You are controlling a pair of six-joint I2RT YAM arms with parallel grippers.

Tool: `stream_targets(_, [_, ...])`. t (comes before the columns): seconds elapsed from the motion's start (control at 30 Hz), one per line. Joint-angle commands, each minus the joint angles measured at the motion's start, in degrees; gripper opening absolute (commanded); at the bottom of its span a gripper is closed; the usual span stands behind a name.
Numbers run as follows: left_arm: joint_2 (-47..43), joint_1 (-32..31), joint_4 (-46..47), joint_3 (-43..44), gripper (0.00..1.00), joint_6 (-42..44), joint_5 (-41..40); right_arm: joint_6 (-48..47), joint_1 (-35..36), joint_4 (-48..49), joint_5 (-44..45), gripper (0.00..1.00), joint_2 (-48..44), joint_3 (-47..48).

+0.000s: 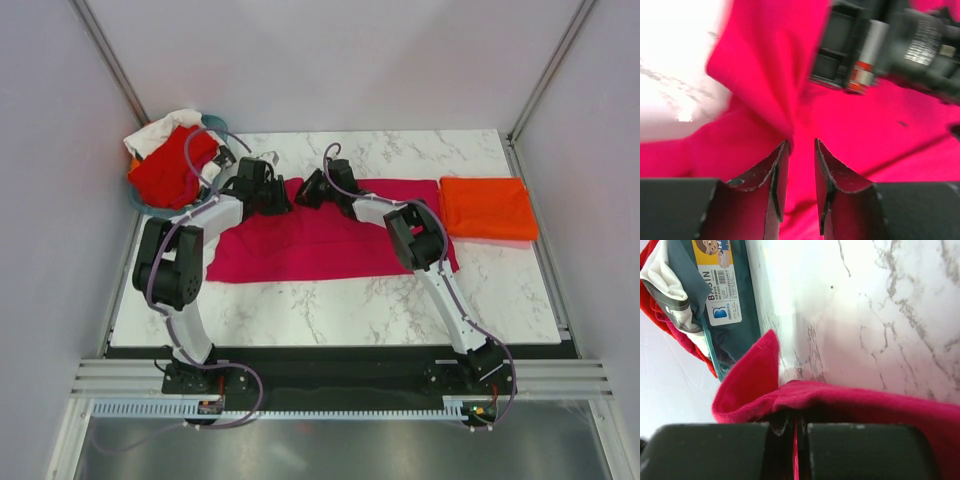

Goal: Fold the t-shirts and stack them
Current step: Fold the tshirt

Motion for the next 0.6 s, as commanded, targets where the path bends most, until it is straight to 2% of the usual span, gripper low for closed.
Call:
stream_targets(0.0, [-5.0,0.0,6.4,-3.3,0.33,-1.1,5.7,-0.8,0.3,-1.3,1.5,0.0,0.4,-1.8])
stream_targets(0.13, [-10.5,0.1,10.8,-9.1,0.38,-2.6,3.0,-1.0,0.3,-1.2,1.6,0.0,0.0,-2.1])
stream_targets(0.2, [-12.0,1.2,10.9,-9.2,0.47,-3.2,0.6,-1.0,0.3,-1.1,1.5,0.0,-0.3,-2.5])
stream_targets(0.27, [-11.1,3.3,8.9,-6.5,0.54,-4.2,1.1,-1.3,0.3,-1.0,1.3,0.0,-0.5,-2.7])
stream_targets(0.33, [-9.5,4.4,4.7,-2.0,0.56,-4.1,0.7,-1.3,0.3,-0.9,1.3,0.0,-0.7,-3.1])
stream_targets(0.37, [-7.7,5.0,1.1,-0.5,0.59,-3.6,-1.9,-1.4,0.3,-0.9,1.3,0.0,-0.8,-3.1])
stream_targets(0.5, [-5.5,6.5,-1.3,2.5,0.69,-4.1,-8.1,-1.5,0.3,-0.9,1.1,0.0,-1.1,-3.2])
stream_targets(0.57, [-4.5,8.5,-1.4,3.0,0.69,-5.1,-8.0,-1.5,0.2,-0.9,1.0,0.0,-1.0,-3.1])
